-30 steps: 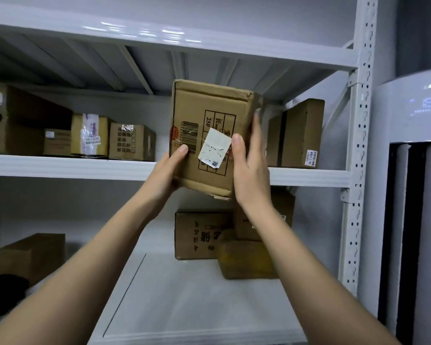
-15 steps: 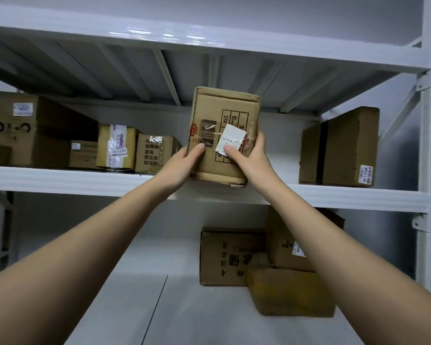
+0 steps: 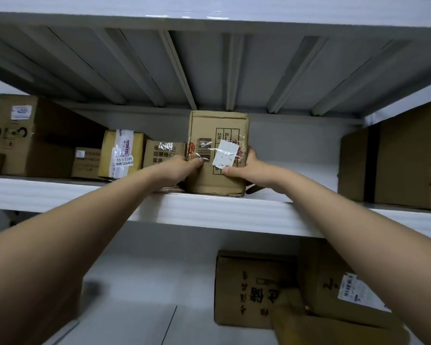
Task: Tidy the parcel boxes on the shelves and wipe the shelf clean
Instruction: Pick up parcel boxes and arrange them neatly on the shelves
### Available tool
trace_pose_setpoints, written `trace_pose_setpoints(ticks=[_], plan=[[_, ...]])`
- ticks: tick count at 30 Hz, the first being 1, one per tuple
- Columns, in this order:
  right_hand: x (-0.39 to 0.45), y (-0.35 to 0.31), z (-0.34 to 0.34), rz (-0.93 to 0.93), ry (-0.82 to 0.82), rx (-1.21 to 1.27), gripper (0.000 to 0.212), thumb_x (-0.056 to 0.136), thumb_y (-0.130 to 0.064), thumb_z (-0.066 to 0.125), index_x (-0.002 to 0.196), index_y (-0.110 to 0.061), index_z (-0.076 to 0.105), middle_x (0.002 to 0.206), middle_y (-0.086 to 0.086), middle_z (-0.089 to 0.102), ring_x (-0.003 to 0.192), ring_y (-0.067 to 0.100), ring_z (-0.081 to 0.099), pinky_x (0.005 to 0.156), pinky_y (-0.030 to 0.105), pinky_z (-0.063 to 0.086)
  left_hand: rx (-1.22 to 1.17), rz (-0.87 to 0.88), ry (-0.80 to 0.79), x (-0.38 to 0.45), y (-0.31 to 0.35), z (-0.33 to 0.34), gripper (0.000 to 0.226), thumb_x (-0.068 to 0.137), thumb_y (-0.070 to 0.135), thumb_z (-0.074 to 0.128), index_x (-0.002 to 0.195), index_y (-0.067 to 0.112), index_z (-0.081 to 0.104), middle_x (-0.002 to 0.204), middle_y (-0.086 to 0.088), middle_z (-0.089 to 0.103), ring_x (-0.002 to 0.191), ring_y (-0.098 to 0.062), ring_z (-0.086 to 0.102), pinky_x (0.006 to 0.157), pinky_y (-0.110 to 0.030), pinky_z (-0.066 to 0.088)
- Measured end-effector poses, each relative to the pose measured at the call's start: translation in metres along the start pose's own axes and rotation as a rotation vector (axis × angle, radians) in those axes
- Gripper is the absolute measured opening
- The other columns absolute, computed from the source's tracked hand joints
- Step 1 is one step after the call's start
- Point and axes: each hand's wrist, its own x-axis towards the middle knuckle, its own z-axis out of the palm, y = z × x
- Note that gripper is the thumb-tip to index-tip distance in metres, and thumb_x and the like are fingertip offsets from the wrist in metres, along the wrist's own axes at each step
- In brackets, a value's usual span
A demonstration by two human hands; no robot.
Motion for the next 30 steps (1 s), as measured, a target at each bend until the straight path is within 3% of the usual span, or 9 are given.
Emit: trace_pose_setpoints(ticks=[3,4,8,12,16,22,26,30], plan=[[0.017,-0.001,-0.004,0.110,-0.123,-0.102,0.091,0.085,-0.031,0.070,0.148,-0.016,0.005,0.132,0.005,0.049,0.094,0.022,0.064,0.082,0.037,0.057,0.122,-0.044,-0.080,0.021,-0.003,-0.006,0.046,0.100,0.046,0.035,0.119,0.007,0.046,0.114,-0.009,0.053,0.087,-0.028,0.065,0.061,-0.027,0.049],[0.023,-0.003,-0.006,0.134,-0.146,-0.119,0.085,0.087,-0.029,0.069,0.146,-0.016,0.010,0.131,0.007,0.050,0.089,0.025,0.066,0.078,0.036,0.058,0.161,-0.040,-0.090,0.028,-0.005,-0.009,0.044,0.100,0.046,0.036,0.118,0.007,0.046,0.113,-0.008,0.054,0.084,-0.027,0.067,0.057,-0.026,0.046],[0.041,-0.016,-0.008,0.187,-0.247,-0.209,0.057,0.088,-0.027,0.068,0.133,-0.019,0.033,0.135,0.008,0.052,0.099,0.034,0.068,0.085,0.037,0.056,0.298,0.002,-0.118,0.059,-0.012,-0.025,0.039,0.097,0.045,0.044,0.110,0.009,0.051,0.099,-0.005,0.066,0.071,-0.019,0.069,0.063,-0.026,0.047],[0.065,-0.023,0.002,0.292,-0.273,-0.202,0.069,0.086,-0.054,0.059,0.144,-0.025,0.036,0.143,0.011,0.039,0.096,0.033,0.069,0.091,0.039,0.054,0.430,0.034,-0.188,0.086,-0.019,-0.036,0.031,0.100,0.041,0.037,0.101,0.012,0.049,0.081,-0.005,0.069,0.070,-0.019,0.069,0.067,-0.027,0.049],[0.094,-0.023,0.017,0.387,-0.209,-0.267,0.048,0.095,-0.037,0.053,0.136,-0.015,0.043,0.137,0.015,0.047,0.100,0.034,0.068,0.088,0.039,0.055,0.514,0.077,-0.215,0.113,-0.035,-0.040,0.030,0.101,0.029,0.032,0.088,0.009,0.051,0.074,-0.005,0.068,0.073,-0.024,0.068,0.061,-0.025,0.047],[0.119,-0.017,0.035,0.440,-0.171,-0.332,0.044,0.096,-0.037,0.054,0.134,-0.016,0.045,0.137,0.010,0.048,0.098,0.034,0.069,0.087,0.039,0.055,0.465,0.163,-0.193,0.147,-0.063,-0.033,0.032,0.101,0.016,0.033,0.095,-0.003,0.058,0.093,-0.018,0.070,0.088,-0.033,0.070,0.082,-0.038,0.057],[0.134,-0.009,0.046,0.400,-0.162,-0.331,0.030,0.098,-0.031,0.050,0.124,-0.016,0.048,0.135,0.006,0.050,0.091,0.032,0.069,0.077,0.031,0.057,0.655,0.175,-0.184,0.154,-0.074,-0.029,0.024,0.098,0.008,0.034,0.089,0.006,0.056,0.097,-0.016,0.066,0.097,-0.031,0.067,0.054,-0.024,0.047],[0.137,0.008,0.055,0.359,-0.093,-0.239,0.027,0.099,-0.018,0.045,0.126,-0.017,0.046,0.128,0.007,0.053,0.087,0.029,0.064,0.071,0.030,0.057,0.921,0.176,-0.278,0.153,-0.073,-0.017,0.029,0.097,0.002,0.031,0.097,-0.001,0.060,0.112,-0.019,0.066,0.108,-0.031,0.062,0.038,-0.012,0.038]])
